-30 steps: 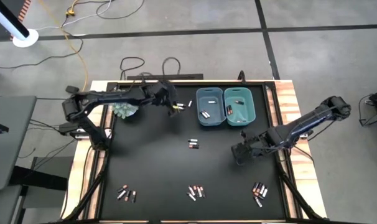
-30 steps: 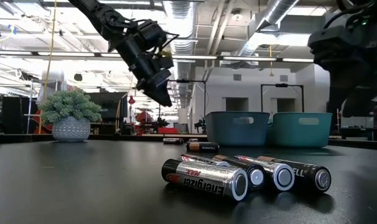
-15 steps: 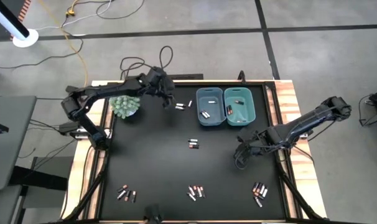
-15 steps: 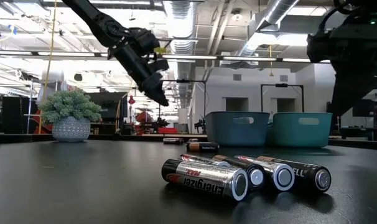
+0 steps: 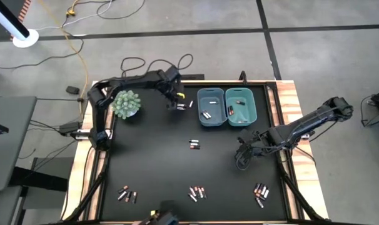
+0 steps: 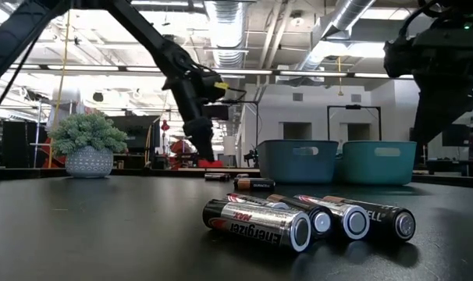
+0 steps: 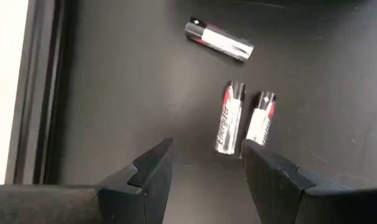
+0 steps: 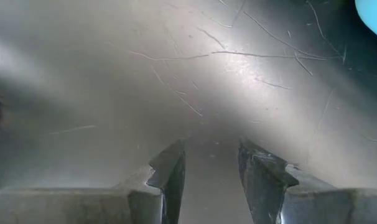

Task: Sort batteries
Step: Put the silver battery into the blue bin

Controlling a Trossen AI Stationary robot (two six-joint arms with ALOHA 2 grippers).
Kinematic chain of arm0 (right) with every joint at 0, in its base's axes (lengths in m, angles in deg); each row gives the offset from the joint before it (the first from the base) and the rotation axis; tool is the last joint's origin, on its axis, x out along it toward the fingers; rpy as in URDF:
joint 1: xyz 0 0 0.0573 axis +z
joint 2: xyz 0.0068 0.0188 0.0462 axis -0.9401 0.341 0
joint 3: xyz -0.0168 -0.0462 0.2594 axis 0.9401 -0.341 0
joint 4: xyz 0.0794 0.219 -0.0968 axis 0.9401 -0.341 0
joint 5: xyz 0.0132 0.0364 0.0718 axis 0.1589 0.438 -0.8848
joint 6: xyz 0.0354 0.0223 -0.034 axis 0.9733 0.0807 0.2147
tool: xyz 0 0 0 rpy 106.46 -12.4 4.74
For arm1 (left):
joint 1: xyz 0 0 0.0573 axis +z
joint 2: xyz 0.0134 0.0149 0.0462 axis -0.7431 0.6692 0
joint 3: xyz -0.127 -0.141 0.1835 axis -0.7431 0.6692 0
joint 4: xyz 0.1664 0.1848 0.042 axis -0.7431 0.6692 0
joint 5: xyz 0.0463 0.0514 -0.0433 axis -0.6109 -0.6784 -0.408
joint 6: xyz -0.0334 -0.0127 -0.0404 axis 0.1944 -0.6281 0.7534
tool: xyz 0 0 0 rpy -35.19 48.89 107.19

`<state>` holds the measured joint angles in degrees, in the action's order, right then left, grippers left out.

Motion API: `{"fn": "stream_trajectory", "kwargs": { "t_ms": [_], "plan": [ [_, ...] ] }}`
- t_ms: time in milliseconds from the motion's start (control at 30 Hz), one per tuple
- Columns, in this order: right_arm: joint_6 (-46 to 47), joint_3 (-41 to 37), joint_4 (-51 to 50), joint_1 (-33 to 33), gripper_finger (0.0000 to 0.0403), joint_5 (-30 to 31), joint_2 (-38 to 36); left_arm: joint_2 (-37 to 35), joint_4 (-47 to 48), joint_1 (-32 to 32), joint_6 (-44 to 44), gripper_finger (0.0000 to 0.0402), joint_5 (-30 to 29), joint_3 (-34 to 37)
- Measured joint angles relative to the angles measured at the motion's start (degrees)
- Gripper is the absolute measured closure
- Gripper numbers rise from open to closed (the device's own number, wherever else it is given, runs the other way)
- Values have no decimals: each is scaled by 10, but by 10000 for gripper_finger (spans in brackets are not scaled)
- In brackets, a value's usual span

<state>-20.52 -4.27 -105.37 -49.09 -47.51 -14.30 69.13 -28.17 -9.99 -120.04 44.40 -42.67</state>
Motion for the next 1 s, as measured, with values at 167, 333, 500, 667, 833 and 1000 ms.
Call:
{"fn": "stream_trajectory", "kwargs": {
  "t_ms": [167,333,500,667,833,1000],
  "plan": [
    [1,0,2,0,239,0,0,24,3,-2,-14,219,2,-15],
    [1,0,1,0,239,0,0,34,7,-5,-31,219,7,-15],
    [1,0,0,0,239,0,0,47,-12,-10,-36,219,17,-16],
    [1,0,0,0,239,0,0,60,-20,-13,-39,219,13,-15],
    [1,0,0,0,239,-1,0,61,-38,-12,-49,219,-2,-15],
    [1,0,0,-1,239,-1,0,61,-48,-12,-53,237,-5,-15]
  ]
}}
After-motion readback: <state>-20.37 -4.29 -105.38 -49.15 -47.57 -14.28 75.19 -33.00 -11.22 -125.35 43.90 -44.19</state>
